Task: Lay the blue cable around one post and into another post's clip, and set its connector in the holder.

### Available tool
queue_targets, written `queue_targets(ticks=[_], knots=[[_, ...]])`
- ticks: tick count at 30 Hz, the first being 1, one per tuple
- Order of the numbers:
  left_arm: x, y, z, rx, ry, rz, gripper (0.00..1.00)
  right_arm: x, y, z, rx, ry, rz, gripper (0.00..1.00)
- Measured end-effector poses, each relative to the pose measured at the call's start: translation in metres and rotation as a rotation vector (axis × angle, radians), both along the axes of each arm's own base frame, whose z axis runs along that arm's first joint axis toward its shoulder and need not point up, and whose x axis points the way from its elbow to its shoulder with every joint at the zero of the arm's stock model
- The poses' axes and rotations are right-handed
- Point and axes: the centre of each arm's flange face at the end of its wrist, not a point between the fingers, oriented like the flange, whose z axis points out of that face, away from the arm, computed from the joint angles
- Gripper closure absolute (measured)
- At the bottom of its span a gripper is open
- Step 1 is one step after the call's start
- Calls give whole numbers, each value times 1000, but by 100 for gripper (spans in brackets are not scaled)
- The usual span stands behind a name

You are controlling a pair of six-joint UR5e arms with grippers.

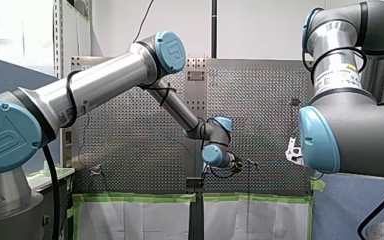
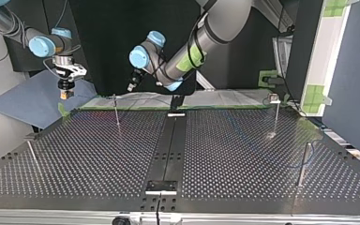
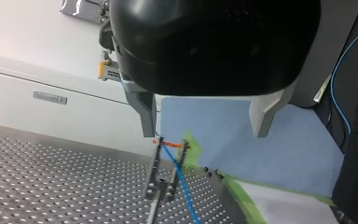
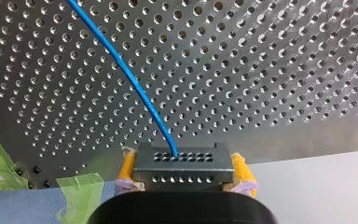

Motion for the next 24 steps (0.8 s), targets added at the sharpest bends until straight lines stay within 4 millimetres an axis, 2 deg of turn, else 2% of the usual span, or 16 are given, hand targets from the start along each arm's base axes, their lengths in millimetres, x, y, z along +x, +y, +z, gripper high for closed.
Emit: queue_targets(ticks=[15, 24], knots=[[-15, 17, 55, -71, -88, 72, 0, 1, 0, 0, 3, -1, 1, 100], [-16, 37, 91, -177, -127, 149, 0, 0, 0, 0, 3, -3, 0, 100]])
